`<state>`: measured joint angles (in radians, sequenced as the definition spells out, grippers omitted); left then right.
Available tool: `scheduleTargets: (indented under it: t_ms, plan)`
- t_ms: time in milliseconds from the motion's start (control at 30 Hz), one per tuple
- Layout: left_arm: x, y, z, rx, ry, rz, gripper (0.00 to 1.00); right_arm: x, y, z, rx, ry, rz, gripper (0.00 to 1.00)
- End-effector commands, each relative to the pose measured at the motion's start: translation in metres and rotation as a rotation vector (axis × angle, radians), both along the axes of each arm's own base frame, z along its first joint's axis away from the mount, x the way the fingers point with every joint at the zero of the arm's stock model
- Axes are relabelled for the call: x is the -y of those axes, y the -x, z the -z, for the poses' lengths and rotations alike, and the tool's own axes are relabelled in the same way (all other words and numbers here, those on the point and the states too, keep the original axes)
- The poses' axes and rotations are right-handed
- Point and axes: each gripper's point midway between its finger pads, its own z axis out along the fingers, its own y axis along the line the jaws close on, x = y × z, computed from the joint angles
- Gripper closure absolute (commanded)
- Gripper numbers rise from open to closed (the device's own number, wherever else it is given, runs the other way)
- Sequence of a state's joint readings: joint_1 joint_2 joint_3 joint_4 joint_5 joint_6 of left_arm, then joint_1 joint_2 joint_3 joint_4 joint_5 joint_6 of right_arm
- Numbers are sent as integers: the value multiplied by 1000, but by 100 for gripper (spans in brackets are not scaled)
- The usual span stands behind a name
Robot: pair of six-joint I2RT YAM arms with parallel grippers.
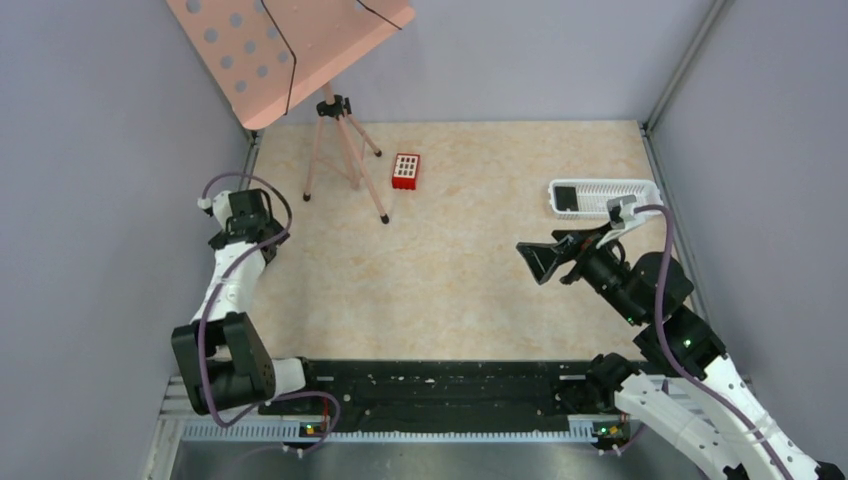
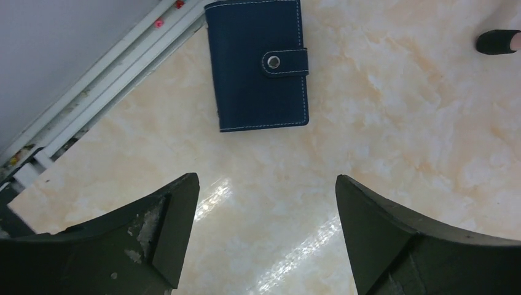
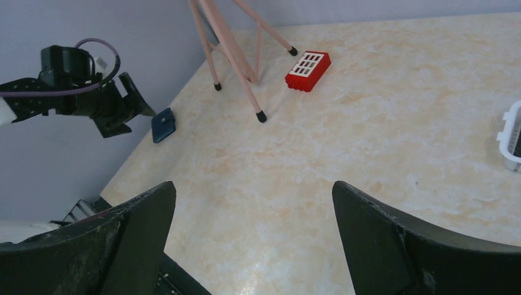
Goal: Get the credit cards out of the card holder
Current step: Move the card holder to the center of the board.
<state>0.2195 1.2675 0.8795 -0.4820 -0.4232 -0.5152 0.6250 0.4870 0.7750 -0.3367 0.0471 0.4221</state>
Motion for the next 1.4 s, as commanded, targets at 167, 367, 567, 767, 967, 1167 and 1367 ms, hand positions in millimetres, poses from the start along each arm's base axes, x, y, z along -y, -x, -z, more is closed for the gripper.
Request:
scheduleTargets:
  t_ms: [167, 367, 567, 767, 967, 1167, 1367]
  plan:
    - [-37, -51, 4, 105, 169, -74, 13, -15, 22, -38, 148, -59, -152, 3]
    - [-59, -58, 33, 24, 213, -130, 15, -14, 26, -47, 165, -63, -162, 3]
    - [-56, -65, 60, -78, 289, -107, 18, -15, 28, -45, 150, -59, -172, 3]
    - [-45, -60, 86, -158, 377, -109, 28, -14, 26, -44, 141, -59, -164, 3]
    - [-17, -63, 101, -187, 524, -22, 61, -13, 27, -47, 138, -75, -158, 4]
    - [18, -52, 103, -177, 680, 21, 65, -10, 30, -52, 154, -84, -153, 4]
    - [54, -22, 106, -146, 749, 54, 66, -7, 30, -49, 149, -91, -136, 5]
